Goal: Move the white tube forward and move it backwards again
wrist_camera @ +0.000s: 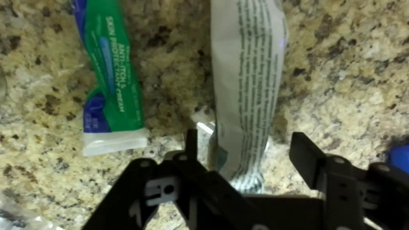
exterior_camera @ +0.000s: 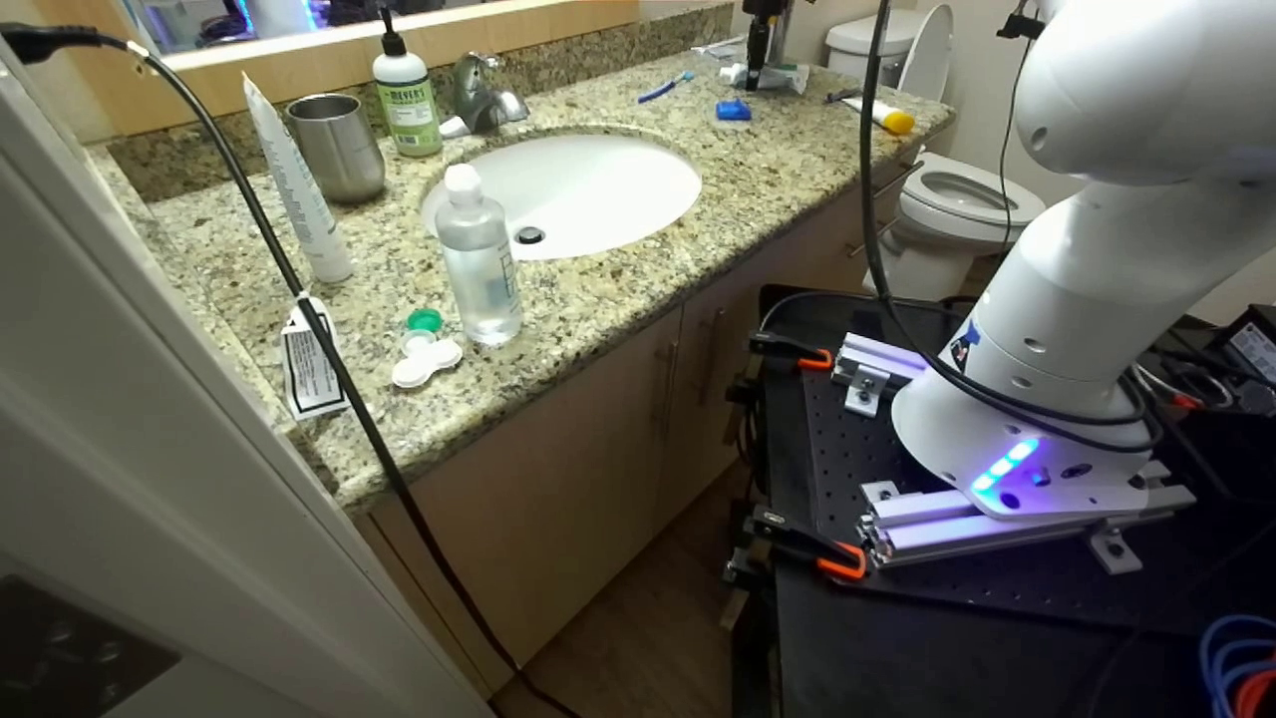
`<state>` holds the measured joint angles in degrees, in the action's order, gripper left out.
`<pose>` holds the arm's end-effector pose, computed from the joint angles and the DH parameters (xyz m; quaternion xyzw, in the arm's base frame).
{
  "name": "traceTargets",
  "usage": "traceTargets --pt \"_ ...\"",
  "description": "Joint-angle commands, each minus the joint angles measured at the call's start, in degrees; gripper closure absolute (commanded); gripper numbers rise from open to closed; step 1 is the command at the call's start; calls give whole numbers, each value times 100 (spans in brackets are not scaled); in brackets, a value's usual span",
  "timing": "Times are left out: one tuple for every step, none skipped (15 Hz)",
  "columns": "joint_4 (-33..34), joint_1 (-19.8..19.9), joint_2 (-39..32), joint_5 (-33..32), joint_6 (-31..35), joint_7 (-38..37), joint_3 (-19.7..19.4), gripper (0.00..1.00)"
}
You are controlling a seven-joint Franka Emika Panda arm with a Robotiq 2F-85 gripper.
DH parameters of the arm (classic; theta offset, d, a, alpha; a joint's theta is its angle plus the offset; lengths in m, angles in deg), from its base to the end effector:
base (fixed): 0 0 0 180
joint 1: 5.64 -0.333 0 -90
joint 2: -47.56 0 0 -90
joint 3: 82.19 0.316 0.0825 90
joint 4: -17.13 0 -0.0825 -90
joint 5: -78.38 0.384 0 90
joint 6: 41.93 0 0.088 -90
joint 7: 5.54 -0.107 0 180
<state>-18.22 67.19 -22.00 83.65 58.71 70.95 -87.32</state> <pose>0.2113 -0.7687 0.2348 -0.9993 -0.0046 0.0062 0.0357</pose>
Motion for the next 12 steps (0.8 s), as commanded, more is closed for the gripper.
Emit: traceTargets --pt "42 276 541 355 67 289 249 0" --pt "96 291 605 435 98 312 273 0" --pt "128 321 746 483 37 375 268 0" --pt "144 342 934 462 -143 582 252 0" --pt "124 373 1168 418 -467 865 245 0" --pt "118 400 1389 390 -727 1132 237 0" --pt "124 492 1599 444 -1115 1542 307 0" --pt "148 568 1804 490 -1439 1828 335 0" --pt "171 696 1990 586 -1750 2130 398 0" --pt "195 795 2195 677 -2087 2391 442 0" --pt "350 552 1815 528 -1651 1866 243 0" --pt "352 650 2001 591 -1905 2070 284 0"
